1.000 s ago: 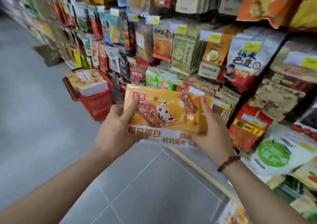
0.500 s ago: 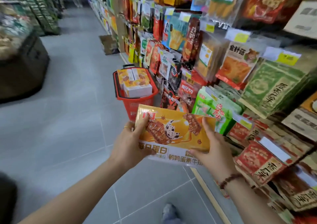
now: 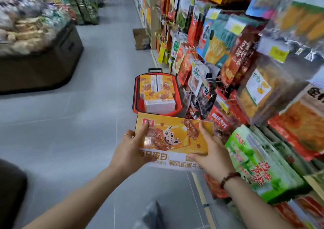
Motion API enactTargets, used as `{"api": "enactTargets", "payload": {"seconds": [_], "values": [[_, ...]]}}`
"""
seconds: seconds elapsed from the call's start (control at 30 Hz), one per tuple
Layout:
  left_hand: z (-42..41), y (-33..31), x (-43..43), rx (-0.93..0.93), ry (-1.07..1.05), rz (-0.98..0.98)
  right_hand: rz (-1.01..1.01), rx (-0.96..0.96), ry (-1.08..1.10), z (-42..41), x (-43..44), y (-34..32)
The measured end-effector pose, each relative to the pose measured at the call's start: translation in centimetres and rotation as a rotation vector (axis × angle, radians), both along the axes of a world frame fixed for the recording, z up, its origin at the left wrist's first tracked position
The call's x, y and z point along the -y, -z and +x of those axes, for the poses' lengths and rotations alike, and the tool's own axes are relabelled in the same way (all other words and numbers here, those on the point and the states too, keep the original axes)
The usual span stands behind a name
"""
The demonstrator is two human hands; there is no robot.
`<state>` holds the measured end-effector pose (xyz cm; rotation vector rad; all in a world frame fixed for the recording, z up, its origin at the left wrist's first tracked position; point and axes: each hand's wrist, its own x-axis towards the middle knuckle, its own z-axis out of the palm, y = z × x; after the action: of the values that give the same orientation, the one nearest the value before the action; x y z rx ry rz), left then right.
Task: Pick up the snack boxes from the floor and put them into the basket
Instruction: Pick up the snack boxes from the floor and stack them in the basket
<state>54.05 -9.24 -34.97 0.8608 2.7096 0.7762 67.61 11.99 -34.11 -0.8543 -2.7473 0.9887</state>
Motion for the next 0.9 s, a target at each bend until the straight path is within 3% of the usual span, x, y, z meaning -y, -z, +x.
{"api": "enactTargets", "payload": {"seconds": [0.47,0.9], "values": [[-26.4,4.8,-11.2,0.187,-0.114,-0.027,-0.065,0.19,-0.097,-29.3,-11.8,3.9],[-44.0,11.2,-22.2,0.359,-0.215,-0.146,-0.167,0.43,-0.208,-50.0,-24.0,11.7]]}}
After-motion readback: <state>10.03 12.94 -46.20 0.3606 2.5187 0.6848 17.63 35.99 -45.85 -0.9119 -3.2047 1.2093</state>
